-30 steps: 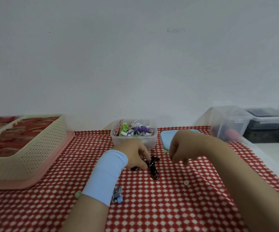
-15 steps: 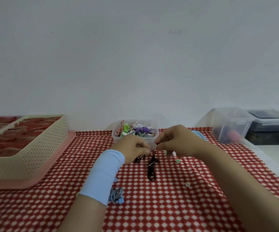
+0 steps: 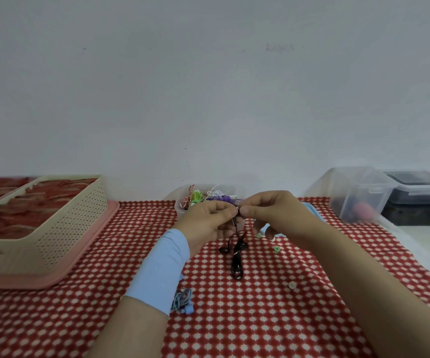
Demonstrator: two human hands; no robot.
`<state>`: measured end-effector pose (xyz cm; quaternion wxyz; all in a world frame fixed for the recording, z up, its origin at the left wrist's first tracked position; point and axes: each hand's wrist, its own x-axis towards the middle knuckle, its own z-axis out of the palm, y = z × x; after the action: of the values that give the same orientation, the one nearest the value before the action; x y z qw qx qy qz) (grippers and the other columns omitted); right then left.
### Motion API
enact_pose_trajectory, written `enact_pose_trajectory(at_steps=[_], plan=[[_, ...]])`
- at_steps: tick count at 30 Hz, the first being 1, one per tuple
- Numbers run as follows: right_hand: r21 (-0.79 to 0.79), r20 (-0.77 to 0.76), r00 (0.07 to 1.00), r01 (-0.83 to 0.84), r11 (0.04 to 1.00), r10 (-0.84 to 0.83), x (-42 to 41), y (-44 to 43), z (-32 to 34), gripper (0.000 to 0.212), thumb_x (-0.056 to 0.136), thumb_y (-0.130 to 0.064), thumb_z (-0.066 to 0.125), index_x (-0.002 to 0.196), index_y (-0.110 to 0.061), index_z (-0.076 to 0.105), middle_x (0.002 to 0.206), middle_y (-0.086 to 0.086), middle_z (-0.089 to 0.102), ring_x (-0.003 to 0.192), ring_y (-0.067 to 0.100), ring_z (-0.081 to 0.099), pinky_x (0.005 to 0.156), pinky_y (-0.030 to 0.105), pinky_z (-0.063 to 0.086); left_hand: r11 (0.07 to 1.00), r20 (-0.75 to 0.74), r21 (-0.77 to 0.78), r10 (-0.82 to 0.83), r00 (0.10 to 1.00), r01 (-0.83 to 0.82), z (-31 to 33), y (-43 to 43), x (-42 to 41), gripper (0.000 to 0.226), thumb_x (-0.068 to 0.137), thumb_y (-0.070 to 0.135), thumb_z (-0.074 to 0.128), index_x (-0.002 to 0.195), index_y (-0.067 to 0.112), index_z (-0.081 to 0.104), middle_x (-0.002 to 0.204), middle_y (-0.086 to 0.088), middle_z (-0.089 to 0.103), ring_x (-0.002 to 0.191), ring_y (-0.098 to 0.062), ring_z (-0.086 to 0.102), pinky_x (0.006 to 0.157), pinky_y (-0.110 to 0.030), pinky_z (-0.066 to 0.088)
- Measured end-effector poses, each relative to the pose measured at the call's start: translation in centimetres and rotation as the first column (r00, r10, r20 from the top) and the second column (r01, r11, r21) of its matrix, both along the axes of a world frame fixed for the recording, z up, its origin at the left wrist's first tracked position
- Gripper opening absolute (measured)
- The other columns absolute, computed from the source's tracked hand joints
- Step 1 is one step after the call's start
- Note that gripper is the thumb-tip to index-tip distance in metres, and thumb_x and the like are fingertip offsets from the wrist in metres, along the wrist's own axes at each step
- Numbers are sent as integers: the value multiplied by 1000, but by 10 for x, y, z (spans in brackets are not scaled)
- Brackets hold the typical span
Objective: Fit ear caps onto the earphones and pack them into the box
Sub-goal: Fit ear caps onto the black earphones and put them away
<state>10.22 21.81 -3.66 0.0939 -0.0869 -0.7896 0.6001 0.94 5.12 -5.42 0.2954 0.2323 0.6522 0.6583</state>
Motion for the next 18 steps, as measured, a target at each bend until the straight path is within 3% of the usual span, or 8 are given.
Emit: enact_pose_trajectory(at_steps=[4,10,18], plan=[[-48,5,1000,10,999,-10,0,1,-2,9,90,-14,76,95,-9,81,85,10,77,59,17,62,50,28,44,996,111,90,-30,993,20,-1,-2,1,21,94,5,59,114,1,66,97,-13,74,75,-14,71,69,-23,59],[-92,14,1000,4,996,-2,0,2,-2,11,87,-11,78,97,-10,82,91,14,77,62,17,64,54,28,50,994,113,106,-3,994,-10,-1,-3,1,17,94,1,58,104,8,70,91,-9,75,73,-14,71,68,-23,60],[-152,10,999,-38,988,40,1,4,1,17,91,-4,71,106,-4,79,90,18,77,71,19,70,61,27,58,993,105,120,-8,994,-5,-2,-3,2,18,95,2,56,107,8,69,93,-8,74,77,-15,70,68,-24,60]])
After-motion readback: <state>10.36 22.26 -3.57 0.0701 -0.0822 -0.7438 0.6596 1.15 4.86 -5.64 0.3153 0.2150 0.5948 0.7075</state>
